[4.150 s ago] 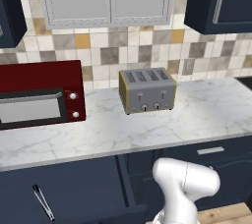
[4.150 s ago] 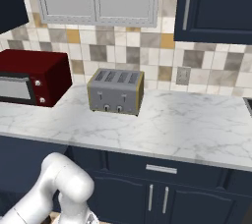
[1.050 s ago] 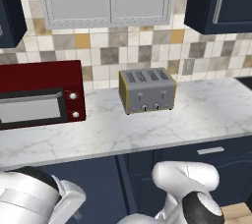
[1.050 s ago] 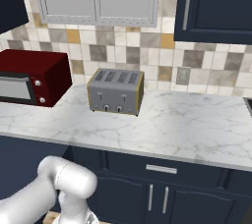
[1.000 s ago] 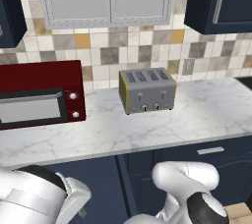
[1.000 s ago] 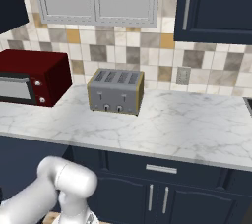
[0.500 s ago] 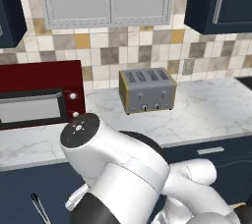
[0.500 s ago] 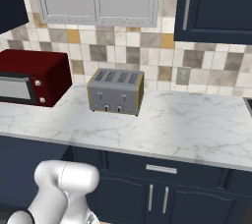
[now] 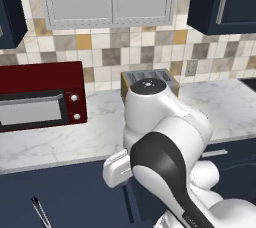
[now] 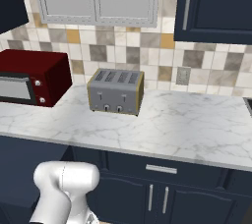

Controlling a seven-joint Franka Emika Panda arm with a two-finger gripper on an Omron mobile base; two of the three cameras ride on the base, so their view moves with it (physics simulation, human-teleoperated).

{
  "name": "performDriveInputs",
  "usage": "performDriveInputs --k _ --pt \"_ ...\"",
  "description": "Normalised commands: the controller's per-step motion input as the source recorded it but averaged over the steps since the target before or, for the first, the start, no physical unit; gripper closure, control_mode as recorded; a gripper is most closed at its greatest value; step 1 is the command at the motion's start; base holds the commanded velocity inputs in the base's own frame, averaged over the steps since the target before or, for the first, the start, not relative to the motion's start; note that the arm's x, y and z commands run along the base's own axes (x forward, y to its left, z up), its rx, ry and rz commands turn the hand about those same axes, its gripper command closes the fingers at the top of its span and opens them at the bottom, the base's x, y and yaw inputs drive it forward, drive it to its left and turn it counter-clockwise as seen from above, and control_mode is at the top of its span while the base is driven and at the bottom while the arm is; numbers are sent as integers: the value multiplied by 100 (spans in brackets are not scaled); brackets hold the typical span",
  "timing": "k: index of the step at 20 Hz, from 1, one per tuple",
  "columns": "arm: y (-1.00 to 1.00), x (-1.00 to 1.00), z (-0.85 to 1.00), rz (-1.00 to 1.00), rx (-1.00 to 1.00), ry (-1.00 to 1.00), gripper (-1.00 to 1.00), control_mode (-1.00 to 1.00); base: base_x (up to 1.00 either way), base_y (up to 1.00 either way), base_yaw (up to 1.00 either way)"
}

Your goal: Take the tongs from the drawer on the left and place them on the dining counter next to the tray containing the hot dog.

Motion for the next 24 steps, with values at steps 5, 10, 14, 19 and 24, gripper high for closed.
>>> performDriveInputs --k 5,10,14,19,24 --pt "0 10 0 0 14 1 -100 -100 0 0 0" --pt "9 9 -12 0 7 0 -100 -100 0 0 0" --pt "16 15 -26 0 5 0 -100 -100 0 0 0" --pt "31 30 -31 0 6 0 -100 -100 0 0 0" --pt "41 33 -51 0 2 2 -100 -100 0 0 0"
